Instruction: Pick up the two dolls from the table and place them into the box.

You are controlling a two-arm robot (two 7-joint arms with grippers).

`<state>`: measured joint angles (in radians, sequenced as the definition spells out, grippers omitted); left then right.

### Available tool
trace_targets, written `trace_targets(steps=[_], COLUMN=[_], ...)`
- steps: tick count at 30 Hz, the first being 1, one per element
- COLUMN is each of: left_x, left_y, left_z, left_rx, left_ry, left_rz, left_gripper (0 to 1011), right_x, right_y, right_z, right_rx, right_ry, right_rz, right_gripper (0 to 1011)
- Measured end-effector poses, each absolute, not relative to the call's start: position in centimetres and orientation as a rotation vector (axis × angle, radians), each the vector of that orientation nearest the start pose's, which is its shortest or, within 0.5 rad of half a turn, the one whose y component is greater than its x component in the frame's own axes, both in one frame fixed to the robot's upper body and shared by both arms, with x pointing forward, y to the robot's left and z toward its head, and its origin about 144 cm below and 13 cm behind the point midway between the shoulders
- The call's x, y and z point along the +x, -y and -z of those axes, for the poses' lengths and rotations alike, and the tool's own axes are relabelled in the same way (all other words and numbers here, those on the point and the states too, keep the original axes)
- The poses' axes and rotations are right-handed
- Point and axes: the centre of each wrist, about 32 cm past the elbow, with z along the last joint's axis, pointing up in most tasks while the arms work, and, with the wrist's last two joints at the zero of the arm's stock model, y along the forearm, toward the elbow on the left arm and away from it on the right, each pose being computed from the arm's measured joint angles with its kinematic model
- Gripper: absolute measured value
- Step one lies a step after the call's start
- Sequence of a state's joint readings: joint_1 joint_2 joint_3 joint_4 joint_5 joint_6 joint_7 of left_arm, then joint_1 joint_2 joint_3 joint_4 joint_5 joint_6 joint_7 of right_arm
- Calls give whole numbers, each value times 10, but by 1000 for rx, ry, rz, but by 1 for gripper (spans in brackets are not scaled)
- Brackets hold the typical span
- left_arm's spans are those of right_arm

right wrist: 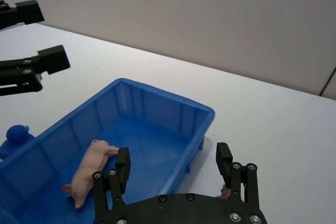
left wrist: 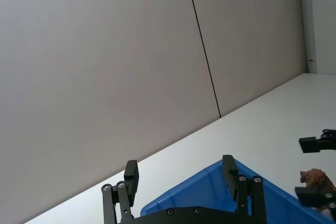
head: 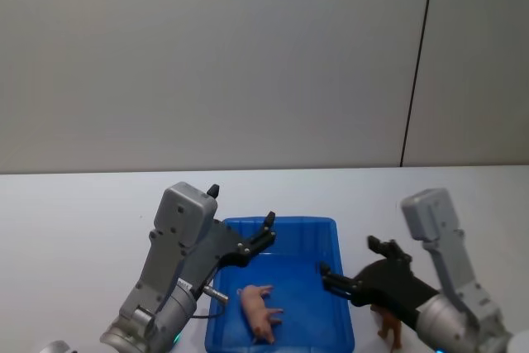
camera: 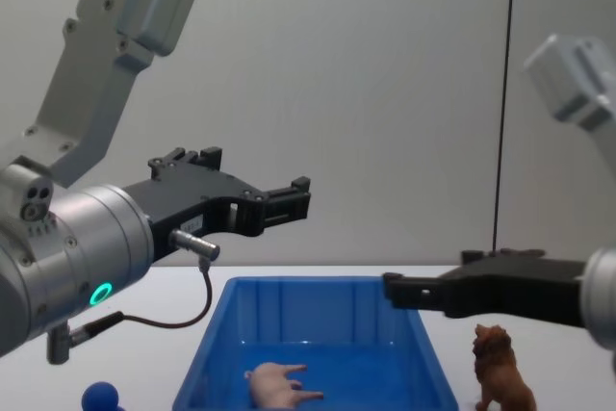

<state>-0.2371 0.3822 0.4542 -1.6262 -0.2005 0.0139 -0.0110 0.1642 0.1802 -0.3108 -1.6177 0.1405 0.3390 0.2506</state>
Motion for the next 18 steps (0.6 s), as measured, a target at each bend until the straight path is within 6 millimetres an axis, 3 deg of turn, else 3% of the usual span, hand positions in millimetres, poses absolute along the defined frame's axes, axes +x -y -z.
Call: trace_targets(steps=[18], left_x=[492], left_y=[-198], left_z=[-1204], left_rx=[61], left_ry=[268], left_rz=[-1124], left_gripper=[1001], right_x=[464], right_y=[210], right_z=[-1185], right_rx=[-216], right_ry=[-173], right_rz=[1141], right_gripper=[1001])
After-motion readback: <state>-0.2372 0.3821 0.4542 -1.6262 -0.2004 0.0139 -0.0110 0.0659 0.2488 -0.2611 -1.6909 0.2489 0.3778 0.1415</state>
